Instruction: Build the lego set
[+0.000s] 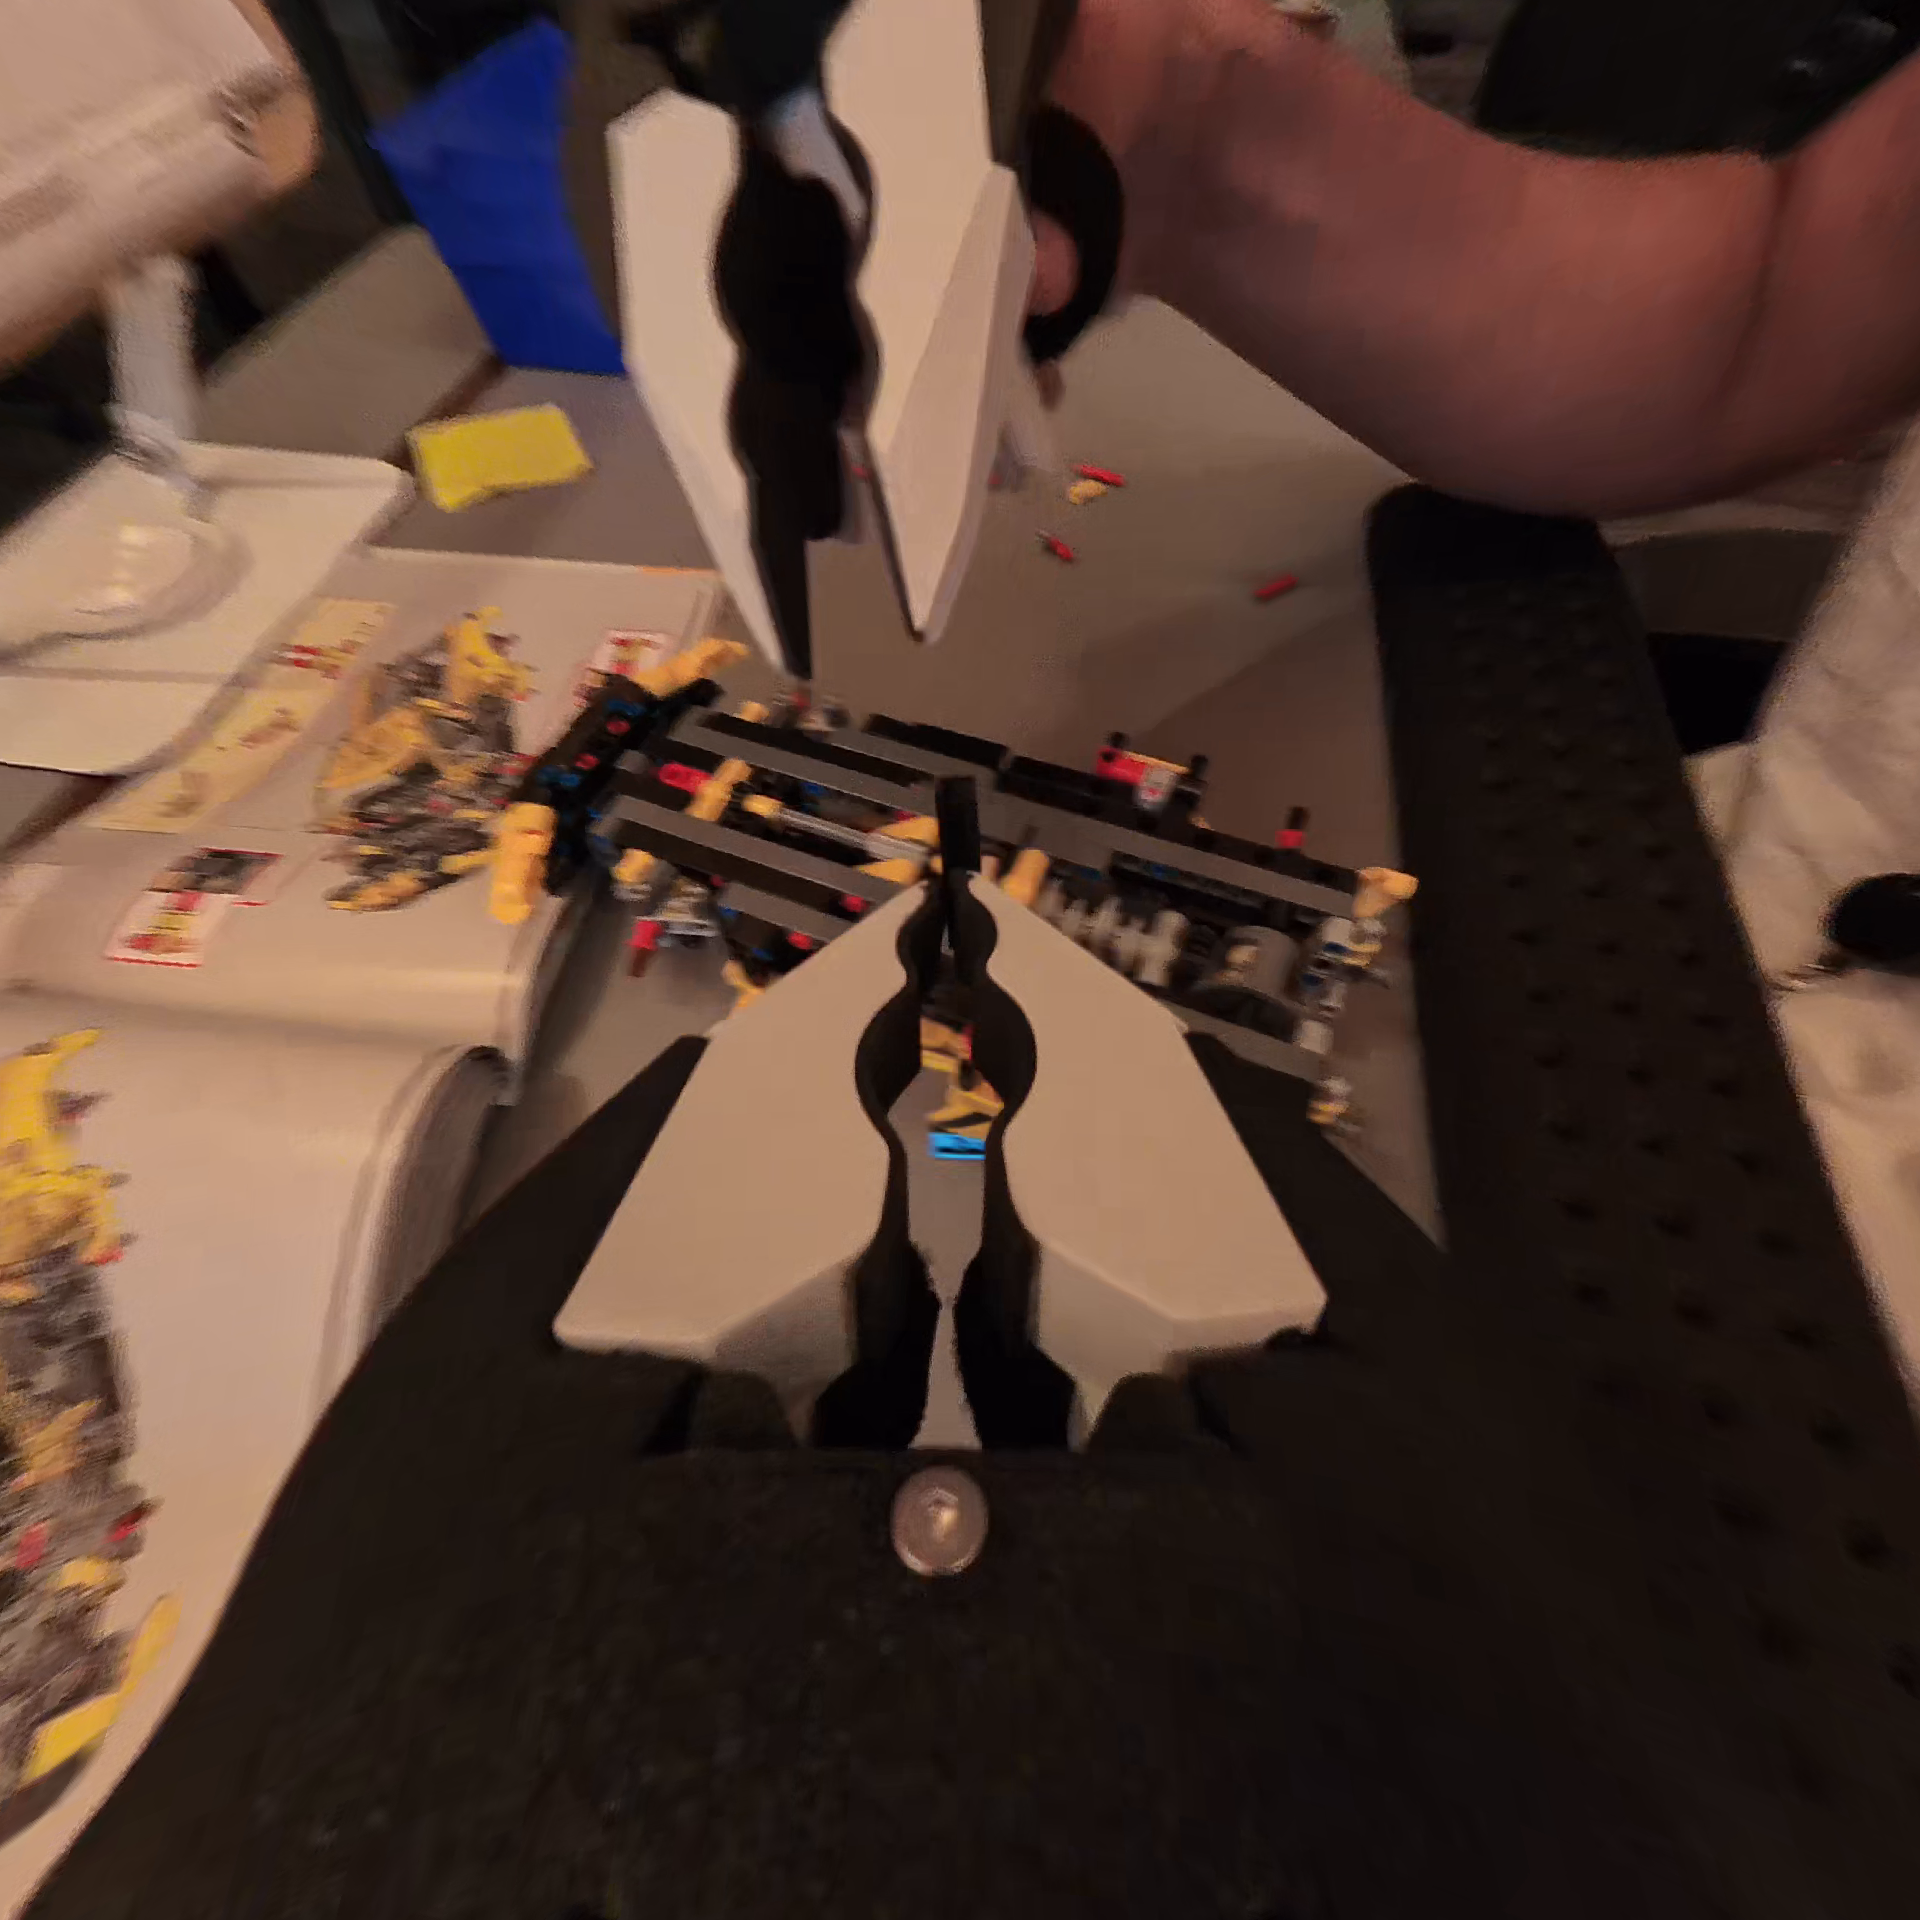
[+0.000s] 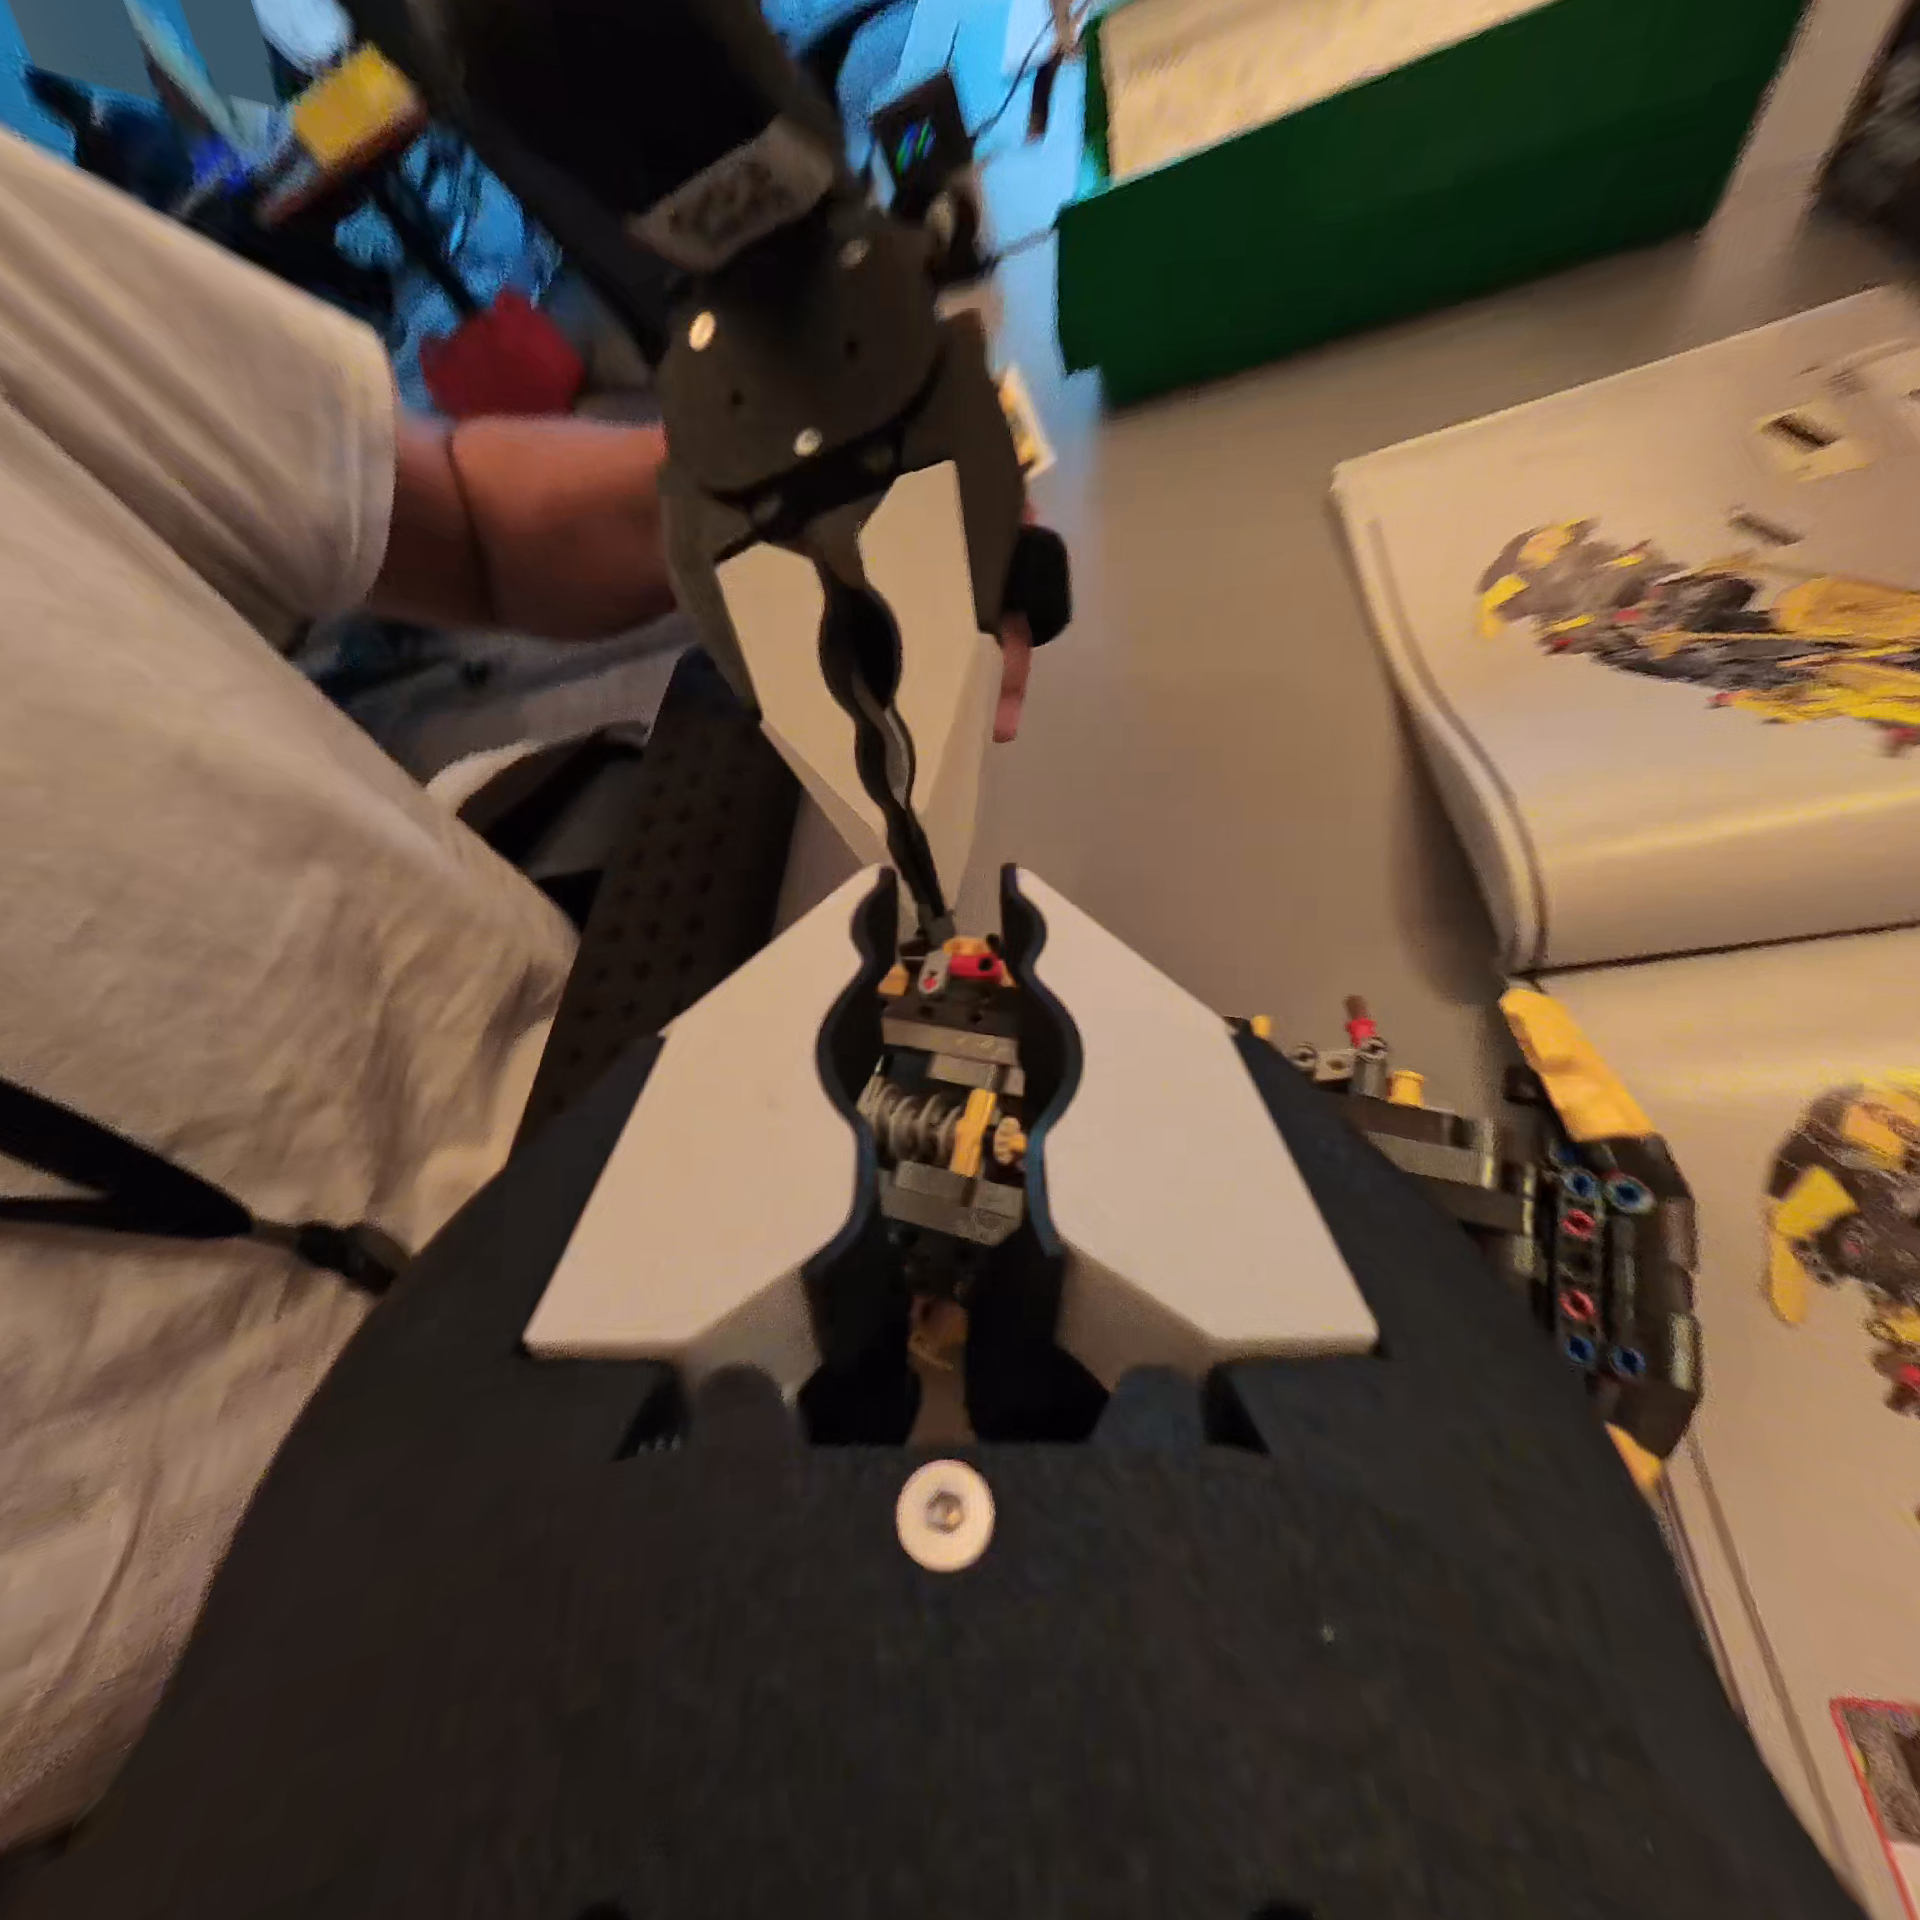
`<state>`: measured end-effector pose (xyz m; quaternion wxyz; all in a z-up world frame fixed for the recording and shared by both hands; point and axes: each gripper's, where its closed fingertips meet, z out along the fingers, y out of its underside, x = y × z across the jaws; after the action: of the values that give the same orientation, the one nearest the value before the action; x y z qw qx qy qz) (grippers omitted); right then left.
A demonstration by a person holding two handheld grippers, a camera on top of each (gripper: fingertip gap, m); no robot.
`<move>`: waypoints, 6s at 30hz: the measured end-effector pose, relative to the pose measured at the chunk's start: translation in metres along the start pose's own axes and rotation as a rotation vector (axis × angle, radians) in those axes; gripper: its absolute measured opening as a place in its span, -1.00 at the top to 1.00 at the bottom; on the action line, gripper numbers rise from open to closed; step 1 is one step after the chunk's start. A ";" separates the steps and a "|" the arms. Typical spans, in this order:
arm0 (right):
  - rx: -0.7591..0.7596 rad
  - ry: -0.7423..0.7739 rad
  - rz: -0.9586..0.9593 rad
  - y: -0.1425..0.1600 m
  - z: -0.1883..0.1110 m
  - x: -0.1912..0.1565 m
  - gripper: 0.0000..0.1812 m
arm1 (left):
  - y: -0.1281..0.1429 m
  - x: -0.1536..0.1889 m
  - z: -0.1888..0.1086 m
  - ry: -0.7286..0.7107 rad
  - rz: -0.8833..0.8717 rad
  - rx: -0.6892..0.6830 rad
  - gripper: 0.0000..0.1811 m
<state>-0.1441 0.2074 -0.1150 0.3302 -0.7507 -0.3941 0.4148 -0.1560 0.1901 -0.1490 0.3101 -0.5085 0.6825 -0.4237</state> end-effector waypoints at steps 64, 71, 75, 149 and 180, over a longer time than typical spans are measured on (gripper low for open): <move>0.576 -0.182 0.425 0.033 -0.041 -0.005 0.56 | -0.008 -0.025 0.017 -0.045 0.068 0.036 1.00; 0.578 -0.476 0.499 0.018 -0.028 -0.034 0.48 | -0.058 0.009 0.013 -0.188 0.815 0.087 0.99; 0.566 -0.499 0.437 0.017 -0.028 -0.046 0.49 | -0.068 0.027 0.015 -0.148 0.890 0.121 0.99; 0.441 -0.029 0.647 0.093 -0.017 0.017 1.00 | 0.036 -0.036 0.034 0.544 -1.371 0.055 1.00; 0.561 0.010 0.979 0.113 -0.026 0.025 0.81 | 0.029 -0.036 0.042 0.659 -1.314 -0.084 1.00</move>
<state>-0.0770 0.1711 -0.2055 0.2880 -0.7312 0.1273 0.6051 -0.1225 0.2177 -0.1942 -0.2484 -0.6704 0.3103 -0.6265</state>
